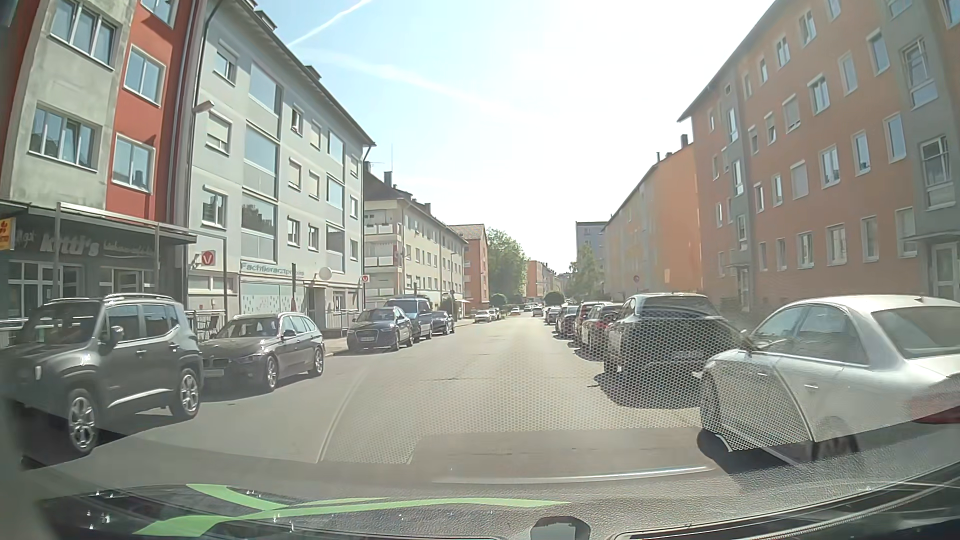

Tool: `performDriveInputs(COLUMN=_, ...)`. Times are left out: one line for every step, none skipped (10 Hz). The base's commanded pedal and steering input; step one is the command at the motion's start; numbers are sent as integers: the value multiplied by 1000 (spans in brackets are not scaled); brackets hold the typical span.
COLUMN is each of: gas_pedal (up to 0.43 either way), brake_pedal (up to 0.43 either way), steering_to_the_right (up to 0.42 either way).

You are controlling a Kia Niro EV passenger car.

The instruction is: Follow the waypoints while adhering to traffic rules and regulations

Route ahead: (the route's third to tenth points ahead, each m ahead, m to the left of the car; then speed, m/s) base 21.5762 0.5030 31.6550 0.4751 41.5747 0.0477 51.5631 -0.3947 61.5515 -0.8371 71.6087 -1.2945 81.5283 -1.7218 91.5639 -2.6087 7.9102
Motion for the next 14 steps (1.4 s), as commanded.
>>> performDriveInputs(gas_pedal=67, brake_pedal=0, steering_to_the_right=1)
performDriveInputs(gas_pedal=67, brake_pedal=0, steering_to_the_right=1)
performDriveInputs(gas_pedal=67, brake_pedal=0, steering_to_the_right=1)
performDriveInputs(gas_pedal=67, brake_pedal=0, steering_to_the_right=1)
performDriveInputs(gas_pedal=67, brake_pedal=0, steering_to_the_right=1)
performDriveInputs(gas_pedal=67, brake_pedal=0, steering_to_the_right=1)
performDriveInputs(gas_pedal=67, brake_pedal=0, steering_to_the_right=2)
performDriveInputs(gas_pedal=67, brake_pedal=0, steering_to_the_right=2)
performDriveInputs(gas_pedal=67, brake_pedal=0, steering_to_the_right=2)
performDriveInputs(gas_pedal=67, brake_pedal=0, steering_to_the_right=2)
performDriveInputs(gas_pedal=67, brake_pedal=0, steering_to_the_right=2)
performDriveInputs(gas_pedal=67, brake_pedal=0, steering_to_the_right=2)
performDriveInputs(gas_pedal=67, brake_pedal=0, steering_to_the_right=2)
performDriveInputs(gas_pedal=67, brake_pedal=0, steering_to_the_right=2)
